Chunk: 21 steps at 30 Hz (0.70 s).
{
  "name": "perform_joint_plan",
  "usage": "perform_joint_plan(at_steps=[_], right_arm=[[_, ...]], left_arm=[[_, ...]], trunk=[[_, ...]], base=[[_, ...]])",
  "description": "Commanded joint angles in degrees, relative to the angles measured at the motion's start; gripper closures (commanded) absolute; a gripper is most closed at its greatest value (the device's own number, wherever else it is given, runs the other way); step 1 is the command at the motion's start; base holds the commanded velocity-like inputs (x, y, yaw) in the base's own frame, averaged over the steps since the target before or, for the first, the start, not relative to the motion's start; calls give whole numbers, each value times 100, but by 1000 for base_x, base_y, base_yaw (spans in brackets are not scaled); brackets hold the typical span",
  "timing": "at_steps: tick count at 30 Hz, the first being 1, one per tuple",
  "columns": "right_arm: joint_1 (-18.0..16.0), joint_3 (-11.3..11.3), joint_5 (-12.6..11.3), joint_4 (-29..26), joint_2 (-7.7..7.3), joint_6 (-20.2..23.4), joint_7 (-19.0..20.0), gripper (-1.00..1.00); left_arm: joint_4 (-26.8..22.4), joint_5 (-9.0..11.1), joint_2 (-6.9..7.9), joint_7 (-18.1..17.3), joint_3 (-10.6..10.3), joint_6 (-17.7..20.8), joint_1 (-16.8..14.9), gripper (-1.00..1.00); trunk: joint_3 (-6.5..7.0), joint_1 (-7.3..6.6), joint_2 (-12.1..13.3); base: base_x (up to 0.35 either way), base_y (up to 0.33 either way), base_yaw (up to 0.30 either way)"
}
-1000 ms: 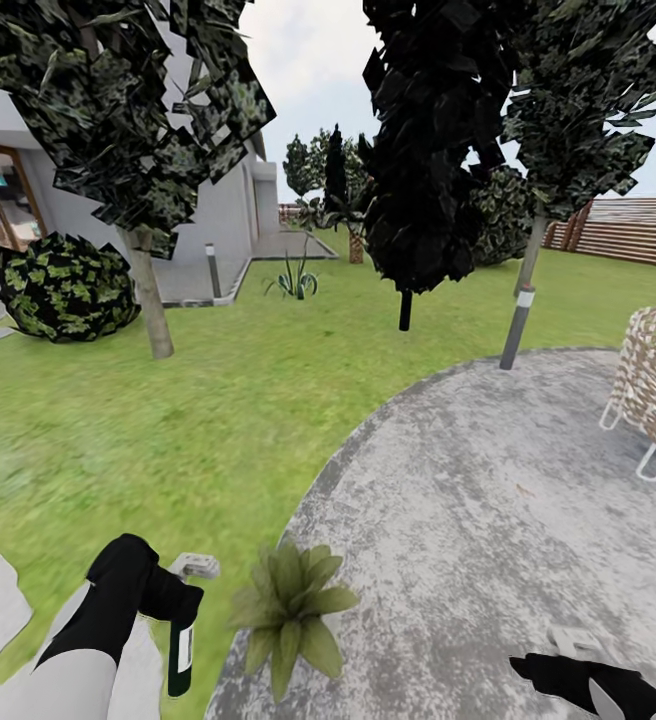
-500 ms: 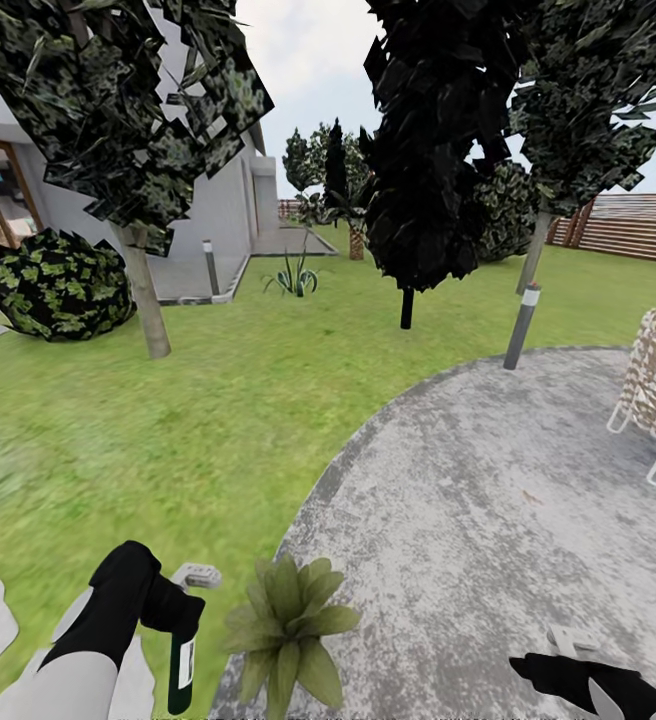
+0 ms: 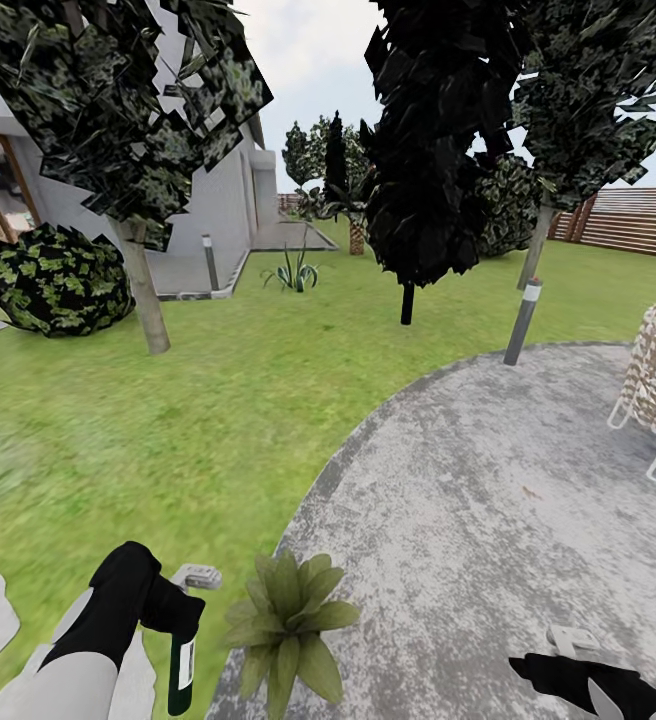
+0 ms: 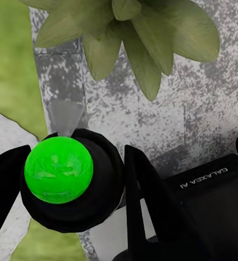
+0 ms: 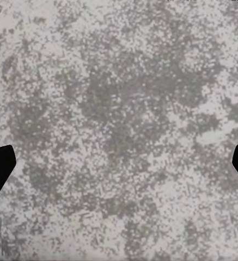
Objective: Pick up the pesticide atomizer in the garden and spray insectifuge to fully cover both potted plants in the garden.
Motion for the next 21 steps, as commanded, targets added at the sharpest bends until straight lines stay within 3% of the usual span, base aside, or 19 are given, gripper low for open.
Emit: perform_joint_plan(at_steps=[1,21], right_arm=[[0,-47,25,-11,0,39,28,-100],[1,-47,30,-18,1,63,22,-100]], left_arm=[[-8,-56,-8,-59,25,29,-6,100],[-6,-56,89,-59,34,29,12,100]], trunk=[[-6,-1,-3],[-97,-1,-3]], base=[[0,0,0],[0,0,0]])
